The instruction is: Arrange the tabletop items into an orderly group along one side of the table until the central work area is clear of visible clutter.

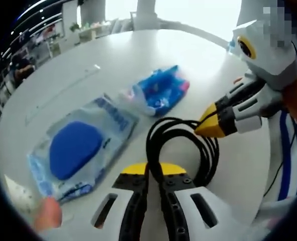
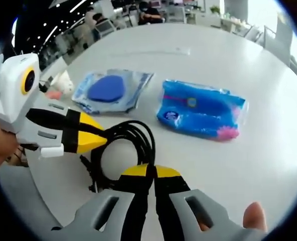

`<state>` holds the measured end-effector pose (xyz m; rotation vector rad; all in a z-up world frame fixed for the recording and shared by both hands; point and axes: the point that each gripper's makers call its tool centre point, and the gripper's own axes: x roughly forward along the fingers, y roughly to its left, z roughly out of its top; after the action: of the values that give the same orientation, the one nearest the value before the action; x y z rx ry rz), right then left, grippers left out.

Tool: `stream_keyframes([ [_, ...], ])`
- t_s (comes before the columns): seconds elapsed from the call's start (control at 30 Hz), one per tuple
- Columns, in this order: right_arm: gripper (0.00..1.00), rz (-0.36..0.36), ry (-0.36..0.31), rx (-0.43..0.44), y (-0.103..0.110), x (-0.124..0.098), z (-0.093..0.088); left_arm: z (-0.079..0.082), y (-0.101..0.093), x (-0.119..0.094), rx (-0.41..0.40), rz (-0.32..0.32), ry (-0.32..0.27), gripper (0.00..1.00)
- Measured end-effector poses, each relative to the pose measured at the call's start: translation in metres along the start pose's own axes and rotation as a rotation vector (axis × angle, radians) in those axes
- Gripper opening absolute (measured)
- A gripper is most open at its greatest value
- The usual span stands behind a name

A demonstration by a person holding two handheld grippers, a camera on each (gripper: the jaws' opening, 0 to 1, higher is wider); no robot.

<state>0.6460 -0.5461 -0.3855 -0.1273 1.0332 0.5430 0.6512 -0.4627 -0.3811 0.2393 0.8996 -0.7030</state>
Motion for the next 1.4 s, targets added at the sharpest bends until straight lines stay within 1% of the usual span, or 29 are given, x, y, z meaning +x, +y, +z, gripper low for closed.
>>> stream_keyframes([
  [0.33,0.04,-0.002,0.010,0.006,-0.005,0.007,-0.004,-0.001,-0.001,0.007,0.013,-0.004,-0.005,0.05],
  [0.43,0.04,-0.004,0.016,-0.008,-0.005,0.010,-0.005,-0.001,0.000,0.008,0.022,-0.003,-0.006,0.05],
  [0.83,0.05,-0.005,0.006,-0.002,-0.006,0.013,-0.006,-0.001,-0.001,0.011,0.059,-0.002,-0.015,0.07],
  [0.9,0.07,-0.006,0.005,0.002,-0.006,0.012,-0.006,-0.001,-0.001,0.011,0.060,-0.002,-0.016,0.07],
  [0.93,0.11,-0.009,0.002,0.002,-0.007,0.011,-0.005,-0.001,-0.001,0.011,0.060,-0.002,-0.017,0.08],
  [0.97,0.12,-0.009,-0.014,0.004,-0.007,0.009,-0.002,0.000,0.000,0.011,0.065,0.000,-0.025,0.09],
  [1.03,0.13,-0.012,-0.021,-0.003,-0.006,0.006,0.000,-0.001,0.001,0.009,0.059,0.002,-0.025,0.13],
  [1.1,0.14,-0.012,-0.026,-0.005,-0.006,0.005,0.001,-0.001,0.001,0.008,0.052,-0.003,-0.031,0.14],
  [1.2,0.17,-0.018,-0.039,-0.016,-0.007,0.002,0.002,0.000,0.003,0.005,0.053,-0.001,-0.036,0.17],
  [1.23,0.19,-0.014,-0.044,-0.016,-0.006,0.001,0.002,0.001,0.003,0.004,0.053,-0.001,-0.040,0.18],
  [1.3,0.23,-0.011,-0.069,-0.042,-0.004,-0.004,0.007,0.004,0.005,0.000,0.060,0.002,-0.051,0.22],
  [1.33,0.27,-0.011,-0.075,-0.054,-0.003,-0.005,0.008,0.005,0.006,-0.002,0.062,0.001,-0.056,0.24],
  [1.4,0.31,-0.010,-0.082,-0.071,-0.001,-0.010,0.009,0.007,0.007,-0.007,0.059,-0.002,-0.065,0.26],
])
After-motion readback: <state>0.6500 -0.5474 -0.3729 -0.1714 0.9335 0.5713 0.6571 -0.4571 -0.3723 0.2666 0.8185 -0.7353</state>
